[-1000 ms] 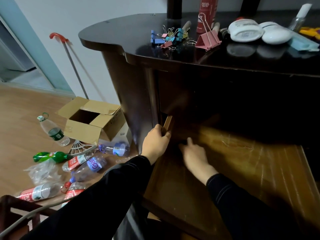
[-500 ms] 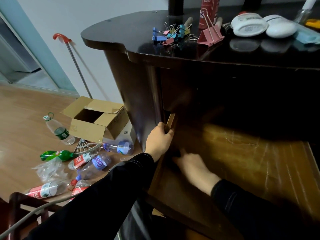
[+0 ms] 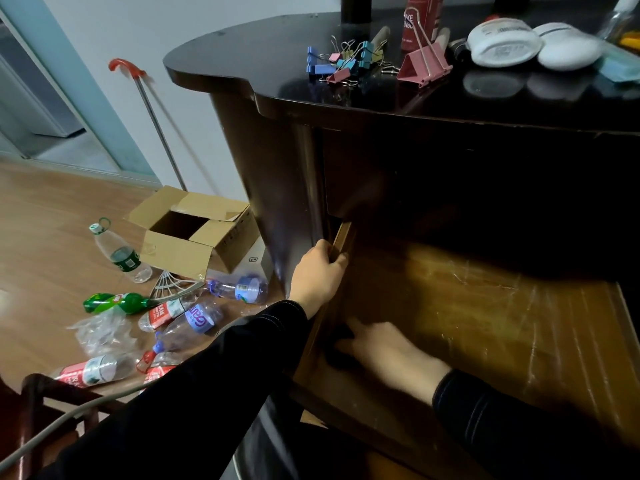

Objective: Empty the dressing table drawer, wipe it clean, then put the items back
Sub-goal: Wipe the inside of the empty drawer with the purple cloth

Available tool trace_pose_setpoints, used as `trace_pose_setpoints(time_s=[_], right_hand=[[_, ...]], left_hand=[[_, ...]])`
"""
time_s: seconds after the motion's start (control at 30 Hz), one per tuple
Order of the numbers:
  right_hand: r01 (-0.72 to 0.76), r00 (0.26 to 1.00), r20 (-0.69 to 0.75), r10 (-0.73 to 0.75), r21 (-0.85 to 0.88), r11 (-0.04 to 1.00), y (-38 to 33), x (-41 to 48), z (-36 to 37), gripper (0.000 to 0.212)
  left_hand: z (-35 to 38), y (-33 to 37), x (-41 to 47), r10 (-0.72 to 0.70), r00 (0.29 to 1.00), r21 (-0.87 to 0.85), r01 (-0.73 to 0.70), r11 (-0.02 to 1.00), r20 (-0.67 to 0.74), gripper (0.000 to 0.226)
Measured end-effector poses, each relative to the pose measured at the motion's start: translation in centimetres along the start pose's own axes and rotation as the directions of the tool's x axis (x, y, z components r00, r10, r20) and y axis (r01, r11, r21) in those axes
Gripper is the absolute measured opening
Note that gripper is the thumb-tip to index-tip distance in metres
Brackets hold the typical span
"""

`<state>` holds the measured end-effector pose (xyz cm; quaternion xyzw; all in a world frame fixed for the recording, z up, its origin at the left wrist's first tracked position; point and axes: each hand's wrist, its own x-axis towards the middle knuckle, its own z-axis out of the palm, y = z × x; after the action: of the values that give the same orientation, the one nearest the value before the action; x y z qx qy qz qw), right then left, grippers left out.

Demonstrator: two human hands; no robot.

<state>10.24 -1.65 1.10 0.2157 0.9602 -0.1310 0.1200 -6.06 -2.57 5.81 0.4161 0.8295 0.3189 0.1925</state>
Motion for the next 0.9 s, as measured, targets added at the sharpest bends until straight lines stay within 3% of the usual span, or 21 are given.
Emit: trace_pose_setpoints(time_s=[0.07, 0.2, 0.3, 0.37, 0.43, 0.53, 0.6, 0.7, 0.8, 0.83, 0.9], right_hand=[[0.061, 0.998, -0.003, -0.061, 0.021, 0.998, 1.5, -0.2, -0.8, 0.051], [-0.117, 0.991, -0.062, 0.119, 0.039, 0.992, 2.2, 0.7, -1.9, 0.058], [-0.234, 0.97, -0.019, 0.243, 0.215, 0.948, 0.6, 0.5, -0.3, 0.05], [-0.072, 0.997, -0.019, 0.076, 0.175, 0.982, 0.0, 0.2, 0.4, 0.052], [-0.028, 0.999, 0.031, 0.023, 0.16, 0.987, 0.3, 0.3, 0.2, 0.051], [-0.108, 0.993, -0.053, 0.11, 0.029, 0.994, 1.5, 0.8, -1.2, 0.06], [-0.218, 0.973, -0.069, 0.221, 0.056, 0.974, 0.8, 1.3, -1.3, 0.052], [0.012, 0.998, 0.063, -0.007, -0.089, 0.996, -1.7, 0.6, 0.2, 0.048], [0.291, 0.943, 0.215, -0.254, -0.165, 0.942, -2.7, -0.6, 1.5, 0.055], [0.262, 0.948, 0.22, -0.228, -0.136, 0.956, -2.2, -0.3, 1.2, 0.055], [0.033, 0.995, 0.096, -0.035, 0.03, 0.999, -0.9, 0.2, -0.4, 0.05]], left_hand=[[0.0, -0.1, 0.0, 0.005, 1.0, -0.008, -0.005, 1.0, -0.001, 0.026], [0.1, -0.2, 0.1, 0.012, 1.0, -0.005, -0.012, 1.0, -0.01, 0.026], [0.0, -0.1, 0.0, 0.017, 1.0, 0.0, -0.017, 1.0, -0.005, 0.028], [0.0, -0.2, 0.0, 0.014, 1.0, 0.002, -0.014, 1.0, 0.0, 0.029], [0.0, -0.2, 0.0, 0.017, 1.0, -0.001, -0.017, 1.0, -0.003, 0.029], [0.0, -0.1, 0.0, 0.017, 1.0, 0.007, -0.017, 1.0, -0.009, 0.031], [0.0, -0.1, 0.0, 0.018, 1.0, 0.01, -0.018, 1.0, -0.002, 0.032], [0.0, -0.1, -0.1, 0.018, 1.0, 0.013, -0.018, 1.0, 0.002, 0.031], [0.0, -0.1, -0.1, 0.02, 1.0, 0.012, -0.02, 1.0, 0.003, 0.029], [0.1, -0.1, 0.0, 0.019, 1.0, 0.012, -0.019, 1.0, 0.0, 0.029], [0.1, -0.1, 0.1, 0.015, 1.0, 0.013, -0.015, 1.0, -0.013, 0.03]])
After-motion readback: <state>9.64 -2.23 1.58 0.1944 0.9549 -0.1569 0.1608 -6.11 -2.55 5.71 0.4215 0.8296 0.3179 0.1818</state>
